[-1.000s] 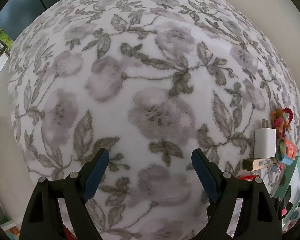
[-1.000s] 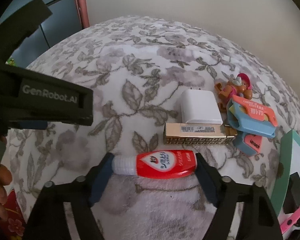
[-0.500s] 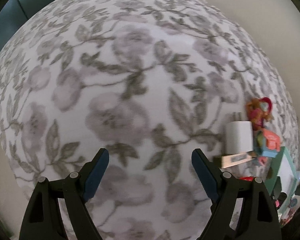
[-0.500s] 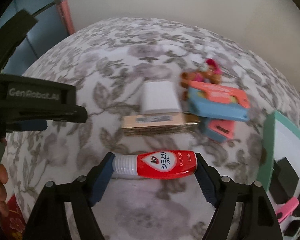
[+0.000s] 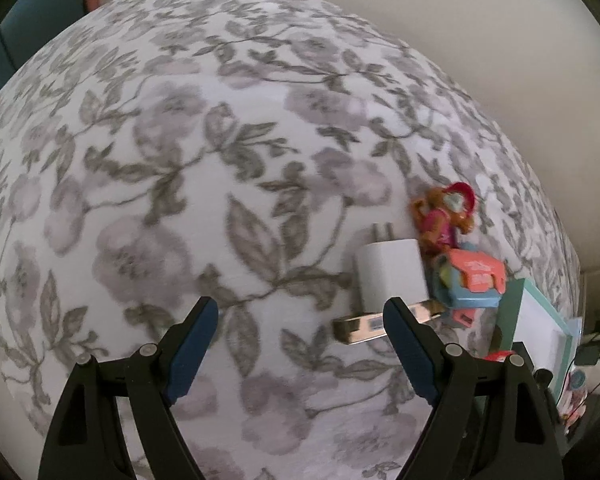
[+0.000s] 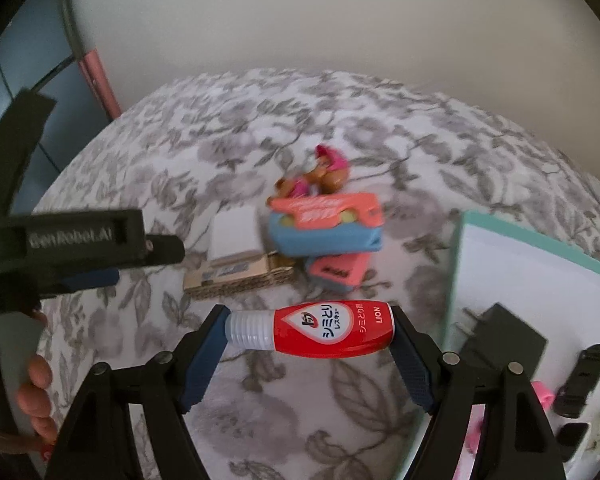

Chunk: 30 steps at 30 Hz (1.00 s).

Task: Organize rigid objects
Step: 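Grasp the gold harmonica with the left gripper while the right gripper carries the red tube over the tray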

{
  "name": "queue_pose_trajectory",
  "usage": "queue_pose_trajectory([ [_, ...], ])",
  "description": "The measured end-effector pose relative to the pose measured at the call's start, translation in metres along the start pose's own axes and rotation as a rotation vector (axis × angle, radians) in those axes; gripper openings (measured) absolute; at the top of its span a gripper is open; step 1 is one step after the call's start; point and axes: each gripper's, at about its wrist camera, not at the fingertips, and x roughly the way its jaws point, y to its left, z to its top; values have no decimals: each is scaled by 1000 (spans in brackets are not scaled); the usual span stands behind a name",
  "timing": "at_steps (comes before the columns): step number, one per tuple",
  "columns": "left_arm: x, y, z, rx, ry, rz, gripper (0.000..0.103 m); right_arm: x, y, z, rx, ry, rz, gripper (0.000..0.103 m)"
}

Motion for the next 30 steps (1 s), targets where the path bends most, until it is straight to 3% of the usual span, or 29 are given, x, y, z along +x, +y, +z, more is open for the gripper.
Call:
queue_pose_trajectory([
  [15, 16, -49, -7, 145, -21, -31, 85, -39, -65, 7, 197, -94, -26, 80],
  [30, 33, -66, -3, 117, -65, 10, 85, -42, -83, 5, 261, -99, -20, 80],
])
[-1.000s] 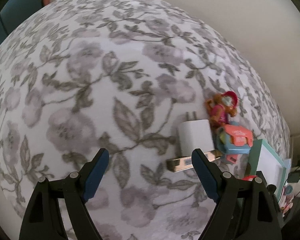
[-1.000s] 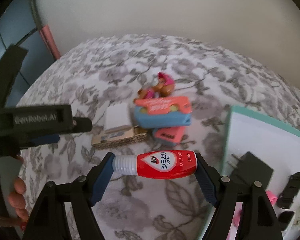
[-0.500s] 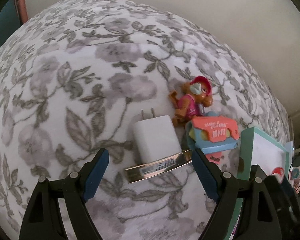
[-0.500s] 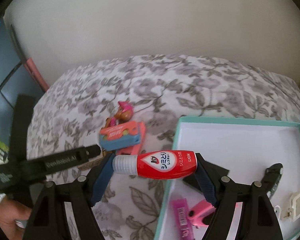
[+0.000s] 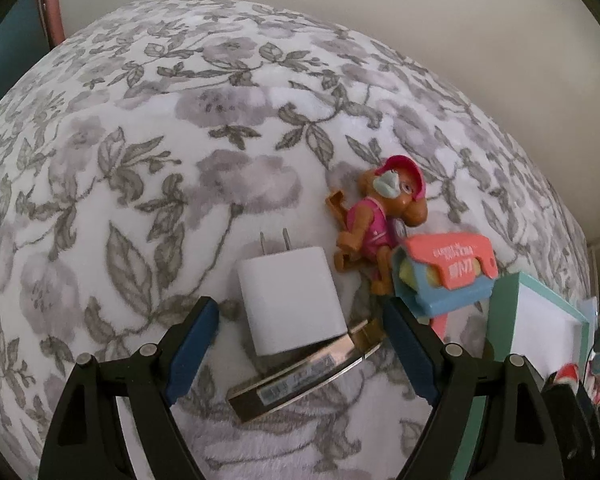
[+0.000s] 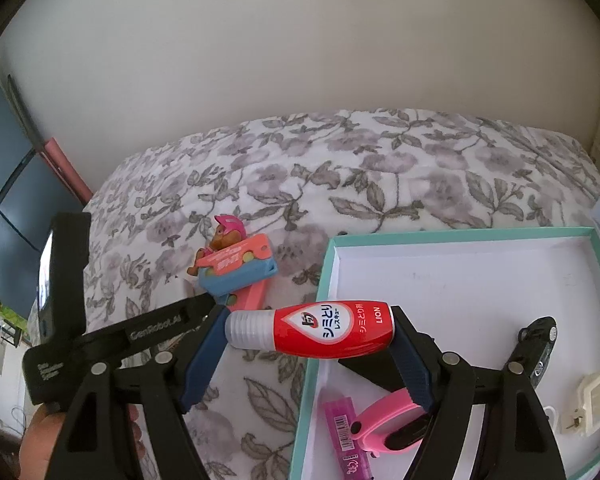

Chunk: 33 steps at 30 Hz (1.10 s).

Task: Organize rigid objects
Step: 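Grasp the gold harmonica with the left gripper while the right gripper carries the red tube over the tray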

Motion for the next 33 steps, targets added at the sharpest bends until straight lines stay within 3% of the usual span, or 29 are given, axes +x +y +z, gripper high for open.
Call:
queue_pose_trajectory([
  [18, -5, 13, -10, 9, 97, 0, 85, 4, 1, -3, -10, 18, -4, 80],
  [33, -16, 30, -35, 9, 172, 59, 85, 2, -2, -5, 11, 25, 13, 80],
])
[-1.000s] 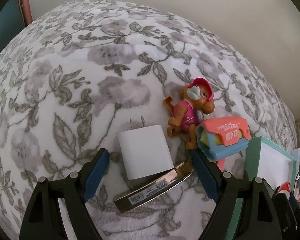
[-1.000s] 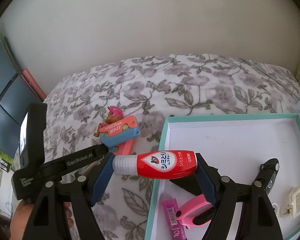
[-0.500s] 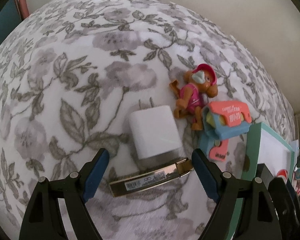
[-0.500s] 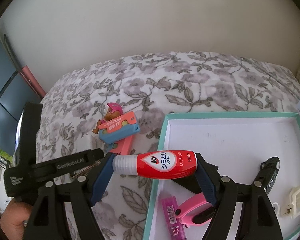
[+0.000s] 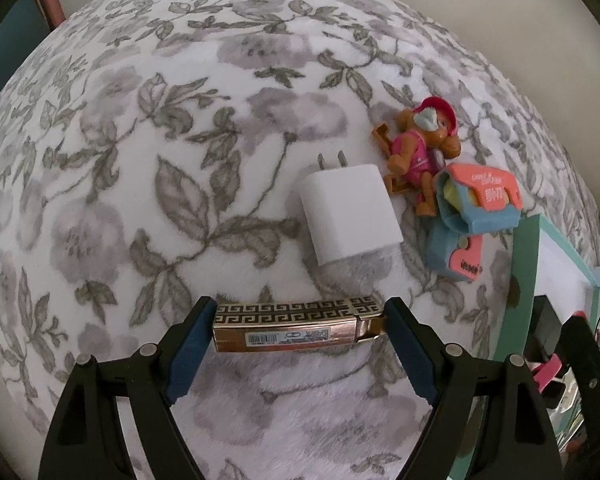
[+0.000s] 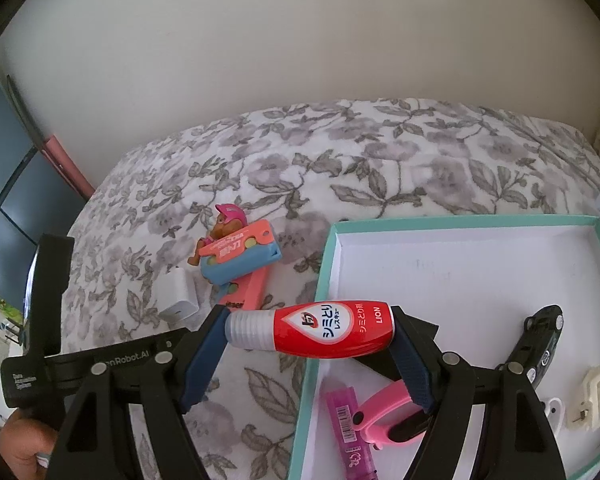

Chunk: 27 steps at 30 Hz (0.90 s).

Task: Organize rigid objects
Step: 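Grasp the gold harmonica with the left gripper while the right gripper carries the red tube over the tray, then carry the gold harmonica over the tray with the left gripper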

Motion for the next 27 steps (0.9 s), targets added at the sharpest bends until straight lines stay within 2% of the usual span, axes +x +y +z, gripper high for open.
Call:
queue_pose_trajectory([
  [10, -5, 8, -19, -34, 28, -48, 84, 0, -3, -1, 9, 6, -1, 80],
  [16, -15, 15, -22, -76, 23, -113, 84, 0, -2, -1, 7, 6, -2, 80],
  [22, -40, 13, -20, -76, -39, -150, 84, -7, -7, 1, 23, -8, -1, 80],
  [27, -70, -10, -24, -8, -112, -195, 84, -22, -13, 4, 23, -37, -26, 80],
])
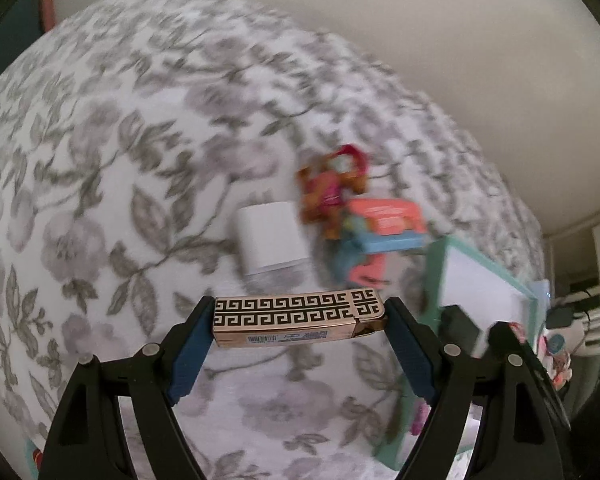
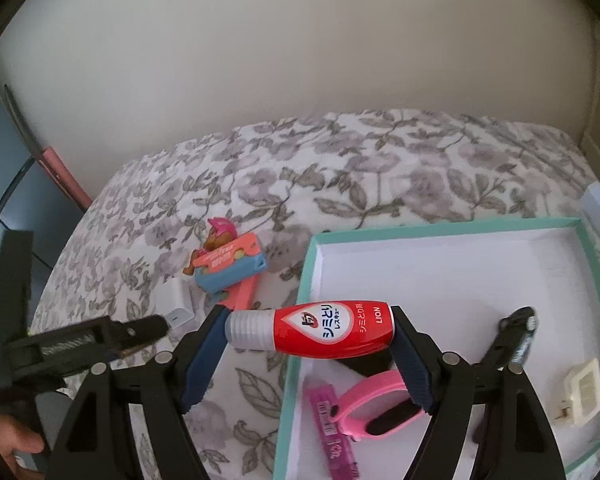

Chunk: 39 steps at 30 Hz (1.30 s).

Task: Organize rigid objects
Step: 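Carry the gold harmonica over the tray with the left gripper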

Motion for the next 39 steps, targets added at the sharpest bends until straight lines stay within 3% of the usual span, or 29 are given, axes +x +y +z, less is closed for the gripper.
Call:
queue_pose_trajectory([
  [8, -13, -65, -17, 157, -22, -34, 84, -14, -33, -3, 65, -9, -79, 80],
  [22, 5, -156, -62, 424, -15, -26, 84, -35, -126, -14, 290, -6, -265, 80],
  [30, 19, -188, -82, 517, -7, -13, 84, -41, -159, -25, 359, 8, -331, 80],
  [39, 32, -193, -85, 559, -10, 18, 84, -35, -154, -26, 322, 26, -330, 80],
])
